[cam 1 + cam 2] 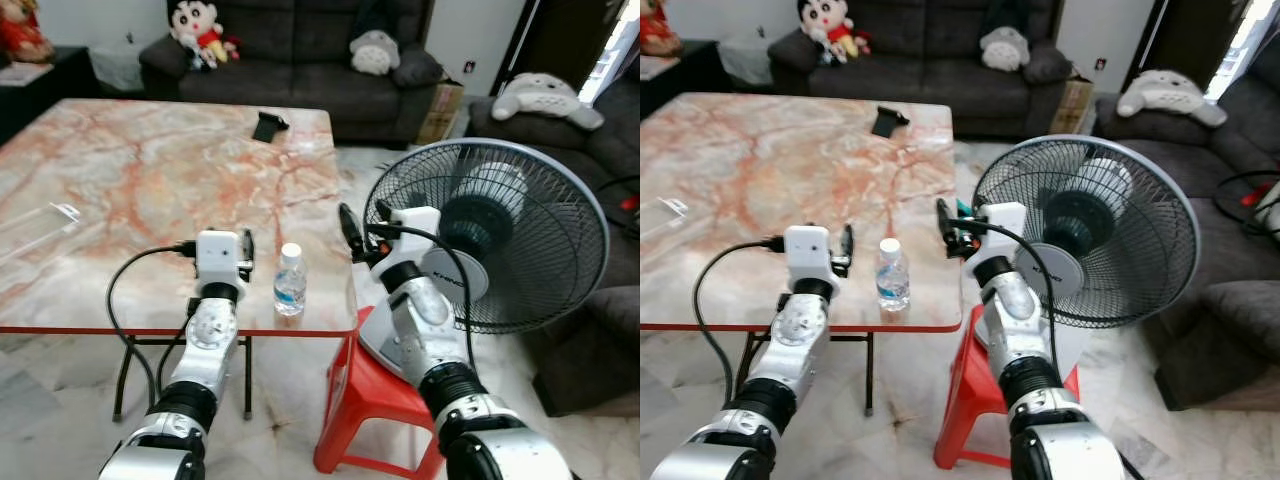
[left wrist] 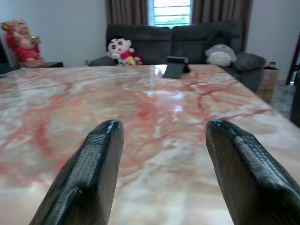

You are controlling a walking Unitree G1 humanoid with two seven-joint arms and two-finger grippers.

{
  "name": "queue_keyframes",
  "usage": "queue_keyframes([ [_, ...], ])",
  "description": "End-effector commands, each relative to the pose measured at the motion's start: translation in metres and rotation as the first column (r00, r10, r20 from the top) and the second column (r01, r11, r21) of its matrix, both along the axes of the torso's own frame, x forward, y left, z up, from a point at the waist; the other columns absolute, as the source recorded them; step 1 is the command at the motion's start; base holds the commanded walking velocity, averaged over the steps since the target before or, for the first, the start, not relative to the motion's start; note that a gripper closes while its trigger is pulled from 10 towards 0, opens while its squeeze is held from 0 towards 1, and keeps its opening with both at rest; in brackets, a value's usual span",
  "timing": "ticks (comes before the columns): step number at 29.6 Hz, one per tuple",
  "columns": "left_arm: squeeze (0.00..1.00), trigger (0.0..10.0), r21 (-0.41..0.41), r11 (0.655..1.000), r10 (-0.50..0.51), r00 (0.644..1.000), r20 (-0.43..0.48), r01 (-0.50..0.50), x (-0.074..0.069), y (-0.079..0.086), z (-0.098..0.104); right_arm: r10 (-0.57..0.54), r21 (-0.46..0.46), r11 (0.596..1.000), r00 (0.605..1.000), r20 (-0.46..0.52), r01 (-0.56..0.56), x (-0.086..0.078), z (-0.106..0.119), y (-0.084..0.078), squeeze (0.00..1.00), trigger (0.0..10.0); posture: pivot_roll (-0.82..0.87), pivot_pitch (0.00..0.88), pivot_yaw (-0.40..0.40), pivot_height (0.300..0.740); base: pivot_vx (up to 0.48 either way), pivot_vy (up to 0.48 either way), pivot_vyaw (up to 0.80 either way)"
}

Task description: Picking trash to rubbish bin

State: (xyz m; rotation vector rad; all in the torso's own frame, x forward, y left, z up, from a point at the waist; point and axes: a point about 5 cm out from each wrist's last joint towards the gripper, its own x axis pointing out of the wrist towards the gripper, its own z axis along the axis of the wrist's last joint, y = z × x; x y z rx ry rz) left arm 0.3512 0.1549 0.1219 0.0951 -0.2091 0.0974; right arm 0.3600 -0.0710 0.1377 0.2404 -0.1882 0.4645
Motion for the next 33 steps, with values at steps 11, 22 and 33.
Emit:
queue_keyframes([
  [11, 0.0, 10.0, -0.009, 1.0, -0.01, 1.0, 0.0, 0.01, 0.0, -0.003, 0.0, 0.124, 0.003, 0.992, 0.992, 0.008, -0.124, -0.005, 0.001, 0.013, 0.0, 10.0, 0.03, 0.0, -0.073, 0.74, 0.0, 0.0, 0.0],
  [22, 0.0, 10.0, -0.01, 1.0, -0.015, 1.0, -0.014, 0.015, -0.001, -0.002, -0.003, 0.221, -0.021, 0.975, 0.975, -0.037, -0.222, -0.015, -0.013, 0.024, 0.0, 10.0, 0.03, 0.0, -0.071, 0.74, 0.0, 0.0, 0.0],
  [33, 0.0, 10.0, -0.013, 1.0, -0.012, 1.0, -0.026, 0.012, -0.002, -0.001, -0.006, 0.229, -0.042, 0.972, 0.97, -0.08, -0.233, -0.017, -0.022, 0.028, 0.0, 10.0, 0.04, 0.0, -0.075, 0.74, 0.0, 0.0, 0.0],
])
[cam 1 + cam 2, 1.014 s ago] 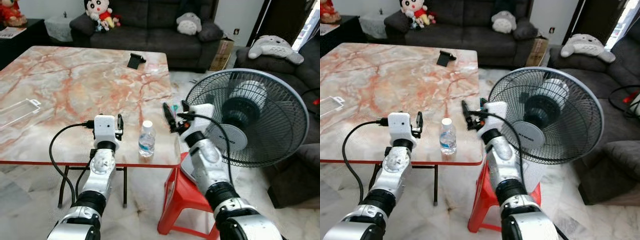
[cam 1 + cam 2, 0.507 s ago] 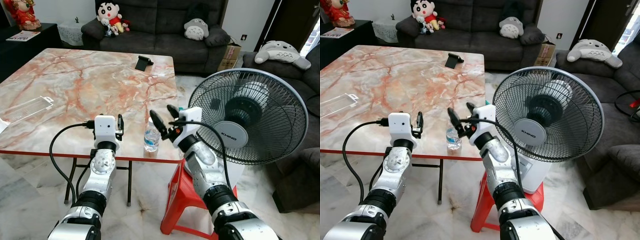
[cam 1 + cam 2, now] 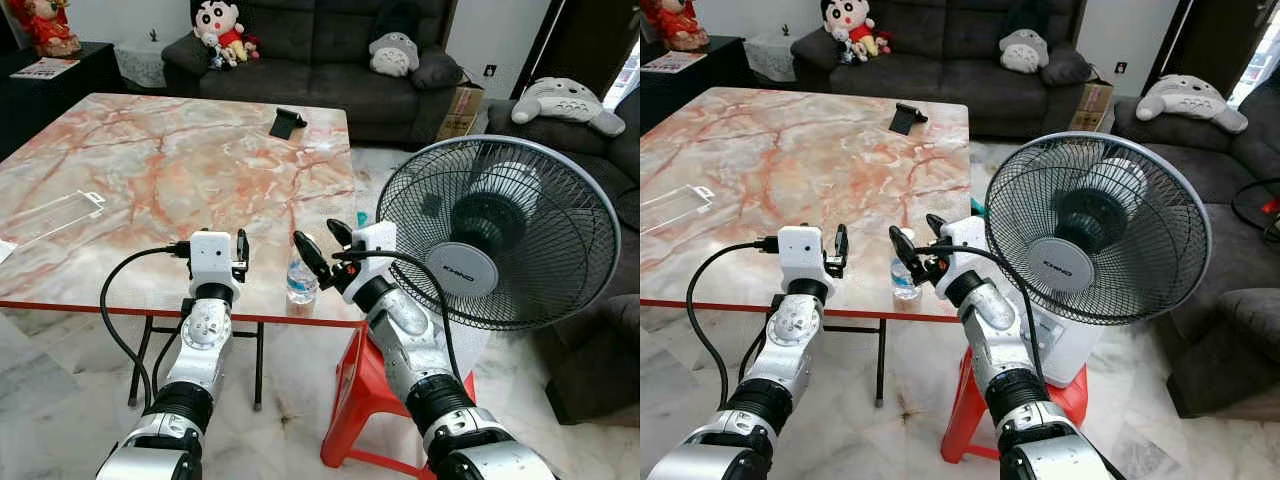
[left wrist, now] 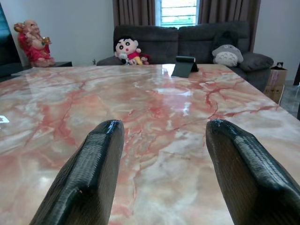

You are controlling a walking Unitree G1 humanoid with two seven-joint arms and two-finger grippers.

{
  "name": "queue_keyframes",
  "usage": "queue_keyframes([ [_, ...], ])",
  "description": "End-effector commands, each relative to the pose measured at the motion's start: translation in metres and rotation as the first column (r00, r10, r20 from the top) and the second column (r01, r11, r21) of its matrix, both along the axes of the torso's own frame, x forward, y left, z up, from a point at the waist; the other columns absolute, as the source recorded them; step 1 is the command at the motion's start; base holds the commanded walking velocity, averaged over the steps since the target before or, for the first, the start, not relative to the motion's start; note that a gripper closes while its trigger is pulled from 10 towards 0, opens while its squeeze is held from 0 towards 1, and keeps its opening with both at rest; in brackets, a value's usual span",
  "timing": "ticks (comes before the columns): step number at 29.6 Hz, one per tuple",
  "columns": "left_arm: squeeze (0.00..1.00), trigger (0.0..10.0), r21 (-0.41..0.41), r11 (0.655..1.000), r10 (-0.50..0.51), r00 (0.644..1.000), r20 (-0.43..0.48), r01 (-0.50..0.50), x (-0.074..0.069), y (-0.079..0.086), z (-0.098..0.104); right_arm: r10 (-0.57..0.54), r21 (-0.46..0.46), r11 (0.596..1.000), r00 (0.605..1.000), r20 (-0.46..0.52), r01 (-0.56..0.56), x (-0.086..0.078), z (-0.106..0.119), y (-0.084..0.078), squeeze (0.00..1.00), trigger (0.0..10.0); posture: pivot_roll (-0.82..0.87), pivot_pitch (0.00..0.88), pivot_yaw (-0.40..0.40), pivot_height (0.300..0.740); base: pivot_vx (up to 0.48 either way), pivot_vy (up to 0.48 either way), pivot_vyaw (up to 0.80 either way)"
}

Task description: Picking trash to rubbish bin

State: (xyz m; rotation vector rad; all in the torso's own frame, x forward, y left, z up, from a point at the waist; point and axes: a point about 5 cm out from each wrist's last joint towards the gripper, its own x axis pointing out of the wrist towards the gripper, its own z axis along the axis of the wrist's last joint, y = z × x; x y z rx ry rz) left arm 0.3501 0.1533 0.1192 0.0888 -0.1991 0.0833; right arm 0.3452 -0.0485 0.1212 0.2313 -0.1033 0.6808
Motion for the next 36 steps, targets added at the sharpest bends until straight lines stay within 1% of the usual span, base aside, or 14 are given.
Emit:
queue_keyframes([
  [1, 0.0, 10.0, -0.008, 1.0, 0.002, 1.0, -0.017, -0.002, -0.001, 0.001, -0.003, 0.012, -0.02, 1.0, 0.999, -0.031, -0.013, -0.002, -0.006, 0.006, 0.0, 10.0, 0.04, 0.0, -0.075, 0.74, 0.0, 0.0, 0.0],
  [10, 0.0, 10.0, -0.007, 1.0, 0.002, 1.0, -0.017, -0.002, -0.001, 0.001, -0.004, 0.012, -0.043, 0.999, 0.999, -0.051, -0.014, 0.0, -0.008, 0.009, 0.0, 10.0, 0.05, 0.0, -0.078, 0.74, 0.0, 0.0, 0.0],
  [14, 0.0, 10.0, -0.005, 1.0, 0.005, 1.0, -0.018, -0.005, -0.002, 0.003, -0.004, 0.015, -0.059, 0.998, 0.998, -0.063, -0.019, 0.003, -0.006, 0.015, 0.0, 10.0, 0.06, 0.0, -0.08, 0.74, 0.0, 0.0, 0.0],
  [23, 0.0, 10.0, -0.004, 1.0, 0.008, 1.0, -0.016, -0.008, -0.002, 0.004, -0.004, 0.02, -0.065, 0.998, 0.998, -0.067, -0.025, 0.004, -0.004, 0.02, 0.0, 10.0, 0.07, 0.0, -0.084, 0.74, 0.0, 0.0, 0.0],
  [24, 0.0, 10.0, -0.002, 1.0, 0.009, 1.0, -0.016, -0.009, -0.003, 0.004, -0.004, 0.024, -0.071, 0.997, 0.997, -0.07, -0.029, 0.004, -0.004, 0.022, 0.0, 10.0, 0.07, 0.0, -0.085, 0.74, 0.0, 0.0, 0.0],
  [28, 0.0, 10.0, 0.0, 1.0, 0.009, 1.0, -0.017, -0.009, -0.003, 0.004, -0.004, 0.025, -0.077, 0.997, 0.997, -0.074, -0.031, 0.004, -0.004, 0.024, 0.0, 10.0, 0.08, 0.0, -0.088, 0.74, 0.0, 0.0, 0.0],
  [36, 0.0, 10.0, -0.001, 1.0, 0.007, 1.0, -0.018, -0.007, -0.003, 0.003, -0.004, -0.005, -0.083, 0.997, 0.997, -0.072, -0.001, 0.009, 0.001, 0.024, 0.0, 10.0, 0.08, 0.0, -0.091, 0.74, 0.0, 0.0, 0.0],
])
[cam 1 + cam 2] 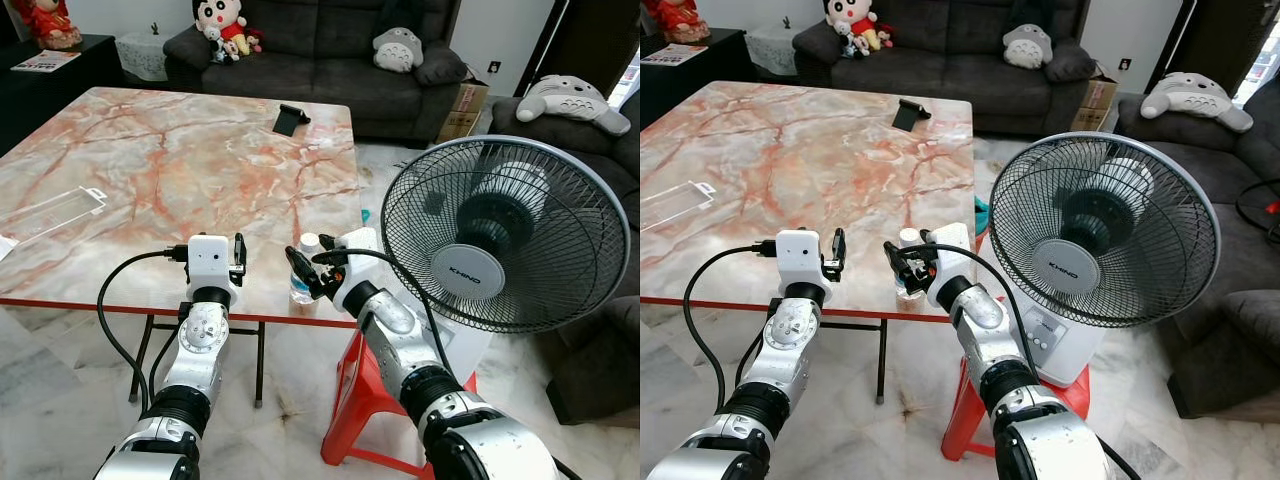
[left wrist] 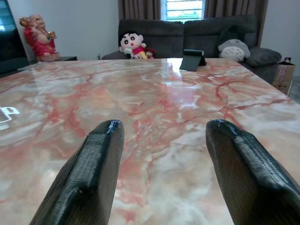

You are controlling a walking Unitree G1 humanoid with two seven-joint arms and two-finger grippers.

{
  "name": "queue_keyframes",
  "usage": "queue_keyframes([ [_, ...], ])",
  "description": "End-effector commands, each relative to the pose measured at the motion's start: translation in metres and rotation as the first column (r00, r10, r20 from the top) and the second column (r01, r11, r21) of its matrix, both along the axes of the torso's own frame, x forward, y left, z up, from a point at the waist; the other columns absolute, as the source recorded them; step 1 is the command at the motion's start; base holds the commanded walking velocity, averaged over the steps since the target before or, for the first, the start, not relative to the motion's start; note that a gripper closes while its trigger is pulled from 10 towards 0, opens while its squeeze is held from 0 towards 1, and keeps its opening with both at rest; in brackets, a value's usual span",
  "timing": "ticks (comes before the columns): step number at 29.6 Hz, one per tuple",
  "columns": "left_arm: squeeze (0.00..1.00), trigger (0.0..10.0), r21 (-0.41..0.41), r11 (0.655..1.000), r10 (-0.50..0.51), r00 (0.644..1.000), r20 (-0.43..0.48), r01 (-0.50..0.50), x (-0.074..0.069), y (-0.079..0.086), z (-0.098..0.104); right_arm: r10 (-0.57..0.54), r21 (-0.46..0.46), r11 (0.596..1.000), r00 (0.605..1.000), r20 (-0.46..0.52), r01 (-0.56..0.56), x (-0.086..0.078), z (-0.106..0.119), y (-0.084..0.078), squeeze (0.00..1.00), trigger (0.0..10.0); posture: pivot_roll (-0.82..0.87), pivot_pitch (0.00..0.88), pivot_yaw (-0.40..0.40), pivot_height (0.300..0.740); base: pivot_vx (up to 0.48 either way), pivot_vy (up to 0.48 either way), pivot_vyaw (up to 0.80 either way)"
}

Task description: Picking trash to rubbish bin

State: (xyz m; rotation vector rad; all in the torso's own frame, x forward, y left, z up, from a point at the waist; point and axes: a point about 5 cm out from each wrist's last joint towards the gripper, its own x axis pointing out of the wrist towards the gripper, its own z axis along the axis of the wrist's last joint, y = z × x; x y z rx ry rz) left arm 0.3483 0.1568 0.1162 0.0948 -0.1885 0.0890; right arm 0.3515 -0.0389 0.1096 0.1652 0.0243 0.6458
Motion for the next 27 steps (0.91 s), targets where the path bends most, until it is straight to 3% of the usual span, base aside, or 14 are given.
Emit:
queue_keyframes([
  [1, 0.0, 10.0, -0.007, 1.0, 0.0, 1.0, -0.007, 0.0, -0.0012, -0.0006, -0.0015, 0.021, 0.02, 1.0, 0.999, 0.028, -0.022, 0.0029, 0.0131, 0.0148, 0.0, 10.0, 0.08, 0.0, -0.091, 0.74, 0.0, 0.0, 0.0],
  [11, 0.0, 10.0, -0.006, 1.0, -0.002, 1.0, -0.009, 0.002, -0.0016, -0.0014, -0.002, -0.03, 0.042, 0.999, 0.999, 0.035, 0.029, 0.0083, 0.0195, 0.0114, 0.0, 10.0, 0.08, 0.0, -0.092, 0.74, 0.0, 0.0, 0.0],
  [12, 0.0, 10.0, -0.006, 1.0, -0.002, 1.0, -0.009, 0.002, -0.0015, -0.0015, -0.002, -0.03, 0.042, 0.999, 0.999, 0.035, 0.029, 0.0084, 0.0194, 0.0111, 0.0, 8.7, 0.08, 0.0, -0.092, 0.74, 0.0, 0.0, 0.0],
  [13, 0.0, 10.0, -0.006, 1.0, -0.003, 1.0, -0.01, 0.003, -0.0015, -0.0016, -0.0021, -0.031, 0.041, 0.999, 0.999, 0.034, 0.029, 0.0083, 0.0191, 0.0109, 0.0, 6.4, 0.08, 0.0, -0.092, 0.74, 0.0, 0.0, 0.0],
  [15, 0.0, 10.0, -0.006, 1.0, -0.005, 1.0, -0.011, 0.004, -0.0014, -0.0019, -0.0022, -0.032, 0.04, 0.999, 0.999, 0.033, 0.031, 0.0083, 0.0186, 0.0104, 0.0, 6.5, 0.08, 0.0, -0.092, 0.74, 0.0, 0.0, 0.0],
  [16, 0.0, 10.0, -0.006, 1.0, -0.007, 1.0, -0.013, 0.007, -0.0013, -0.0024, -0.0024, -0.034, 0.036, 0.999, 0.999, 0.03, 0.033, 0.0082, 0.0177, 0.01, 0.0, 9.1, 0.08, 0.0, -0.092, 0.74, 0.0, 0.0, 0.0],
  [20, 0.0, 10.0, -0.006, 1.0, -0.01, 1.0, -0.014, 0.01, -0.0012, -0.0032, -0.0025, -0.034, 0.031, 0.999, 0.999, 0.025, 0.033, 0.0079, 0.0164, 0.0099, 0.0, 10.0, 0.08, 0.0, -0.092, 0.74, 0.0, 0.0, 0.0],
  [22, 0.0, 10.0, -0.006, 1.0, -0.01, 1.0, -0.014, 0.01, -0.0012, -0.0032, -0.0024, -0.034, 0.03, 0.999, 0.999, 0.025, 0.033, 0.0079, 0.0163, 0.01, 0.0, 10.0, 0.08, 0.0, -0.092, 0.74, 0.0, 0.0, 0.0],
  [23, 0.0, 10.0, -0.006, 1.0, -0.01, 1.0, -0.013, 0.01, -0.0012, -0.0031, -0.0023, -0.032, 0.032, 0.999, 0.999, 0.026, 0.031, 0.0078, 0.0165, 0.0102, 0.0, 7.0, 0.08, 0.0, -0.092, 0.74, 0.0, 0.0, 0.0],
  [24, 0.0, 10.0, -0.006, 1.0, -0.009, 1.0, -0.013, 0.009, -0.0012, -0.0031, -0.0022, -0.031, 0.033, 0.999, 0.999, 0.027, 0.03, 0.0078, 0.0167, 0.0103, 0.0, 7.0, 0.08, 0.0, -0.092, 0.74, 0.0, 0.0, 0.0],
  [25, 0.0, 10.0, -0.005, 1.0, -0.009, 1.0, -0.012, 0.008, -0.0012, -0.0029, -0.002, -0.029, 0.035, 0.999, 0.999, 0.028, 0.028, 0.0077, 0.0169, 0.0106, 0.0, 1.9, 0.08, 0.0, -0.092, 0.74, 0.0, 0.0, 0.0],
  [26, 0.0, 10.0, -0.005, 1.0, -0.009, 1.0, -0.012, 0.008, -0.0012, -0.0029, -0.002, -0.029, 0.035, 0.999, 0.999, 0.028, 0.028, 0.0077, 0.0169, 0.0106, 0.0, 1.9, 0.08, 0.0, -0.092, 0.74, 0.0, 0.0, 0.0],
  [27, 0.0, 10.0, -0.005, 1.0, -0.008, 1.0, -0.012, 0.008, -0.0011, -0.0027, -0.0019, -0.027, 0.035, 0.999, 0.999, 0.028, 0.026, 0.0077, 0.017, 0.0109, 0.0, 0.3, 0.08, 0.0, -0.093, 0.74, 0.0, 0.0, 0.0],
])
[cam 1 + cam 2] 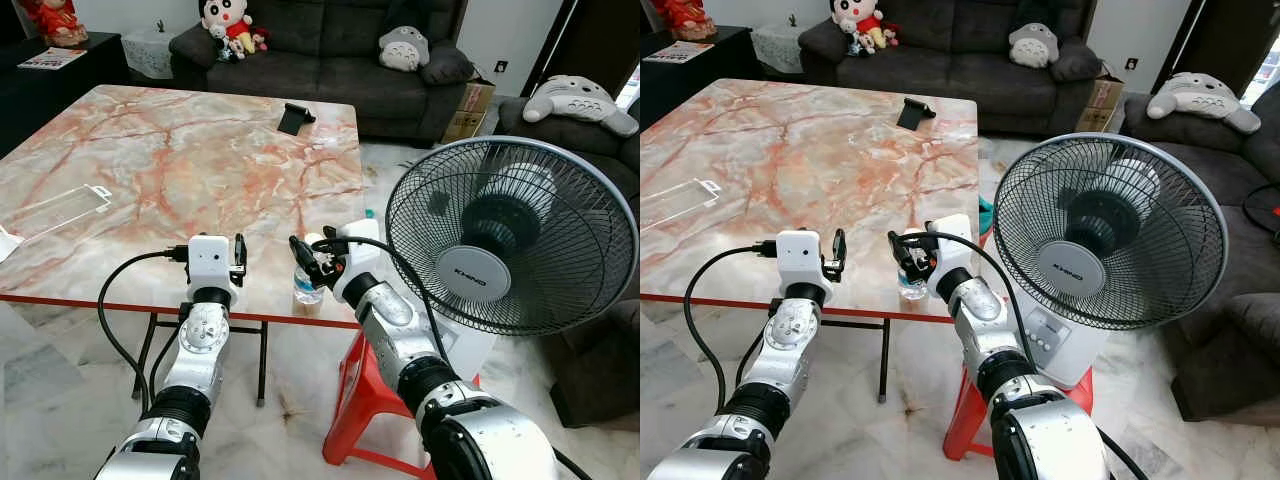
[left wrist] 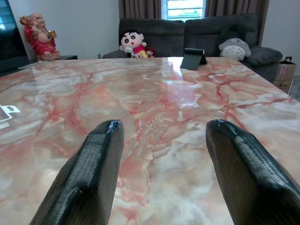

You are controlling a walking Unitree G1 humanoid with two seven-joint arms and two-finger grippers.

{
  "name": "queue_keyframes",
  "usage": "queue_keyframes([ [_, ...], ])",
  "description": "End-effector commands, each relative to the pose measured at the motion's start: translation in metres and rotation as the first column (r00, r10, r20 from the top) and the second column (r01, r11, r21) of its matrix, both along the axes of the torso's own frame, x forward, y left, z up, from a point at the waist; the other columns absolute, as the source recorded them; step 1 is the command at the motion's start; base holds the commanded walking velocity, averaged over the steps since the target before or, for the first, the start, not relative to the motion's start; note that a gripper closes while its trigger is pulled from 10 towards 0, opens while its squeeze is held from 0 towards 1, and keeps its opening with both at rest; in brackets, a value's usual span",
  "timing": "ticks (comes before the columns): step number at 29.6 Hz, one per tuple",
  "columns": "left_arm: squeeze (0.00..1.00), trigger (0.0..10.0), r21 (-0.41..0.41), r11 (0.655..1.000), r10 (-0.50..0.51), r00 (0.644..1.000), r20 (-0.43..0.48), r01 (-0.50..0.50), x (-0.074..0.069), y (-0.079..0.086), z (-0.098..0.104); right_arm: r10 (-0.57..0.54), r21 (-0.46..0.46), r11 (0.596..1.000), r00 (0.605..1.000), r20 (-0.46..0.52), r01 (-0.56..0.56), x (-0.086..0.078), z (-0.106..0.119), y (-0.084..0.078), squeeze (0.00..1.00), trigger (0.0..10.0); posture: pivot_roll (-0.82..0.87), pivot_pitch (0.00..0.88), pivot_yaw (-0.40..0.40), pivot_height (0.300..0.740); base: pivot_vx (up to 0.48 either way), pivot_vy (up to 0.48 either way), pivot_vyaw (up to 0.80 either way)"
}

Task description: Picking trash to rubbish bin

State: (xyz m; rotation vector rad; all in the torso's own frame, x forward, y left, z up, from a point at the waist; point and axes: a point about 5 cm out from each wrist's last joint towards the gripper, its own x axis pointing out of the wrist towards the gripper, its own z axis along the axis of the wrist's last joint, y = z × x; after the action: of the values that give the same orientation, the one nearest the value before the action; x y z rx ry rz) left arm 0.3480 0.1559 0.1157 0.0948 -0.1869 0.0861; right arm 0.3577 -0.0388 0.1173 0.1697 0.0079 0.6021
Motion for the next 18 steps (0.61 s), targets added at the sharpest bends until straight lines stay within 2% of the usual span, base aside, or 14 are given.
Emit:
queue_keyframes([
  [1, 0.0, 10.0, -0.005, 1.0, -0.005, 1.0, -0.011, 0.005, -0.0007, -0.0017, -0.0014, 0.02, 0.025, 0.999, 1.0, 0.019, -0.02, 0.0014, 0.0092, 0.011, 0.0, 0.1, 0.08, 0.0, -0.093, 0.74, 0.0, 0.0, 0.0],
  [18, 0.0, 10.0, -0.007, 1.0, -0.013, 1.0, -0.014, 0.013, 0.0, -0.0028, -0.0014, 0.036, 0.012, 0.999, 0.999, 0.007, -0.036, -0.0014, 0.004, 0.0118, 0.0, 0.0, 0.08, 0.0, -0.094, 0.74, 0.0, 0.0, 0.0],
])
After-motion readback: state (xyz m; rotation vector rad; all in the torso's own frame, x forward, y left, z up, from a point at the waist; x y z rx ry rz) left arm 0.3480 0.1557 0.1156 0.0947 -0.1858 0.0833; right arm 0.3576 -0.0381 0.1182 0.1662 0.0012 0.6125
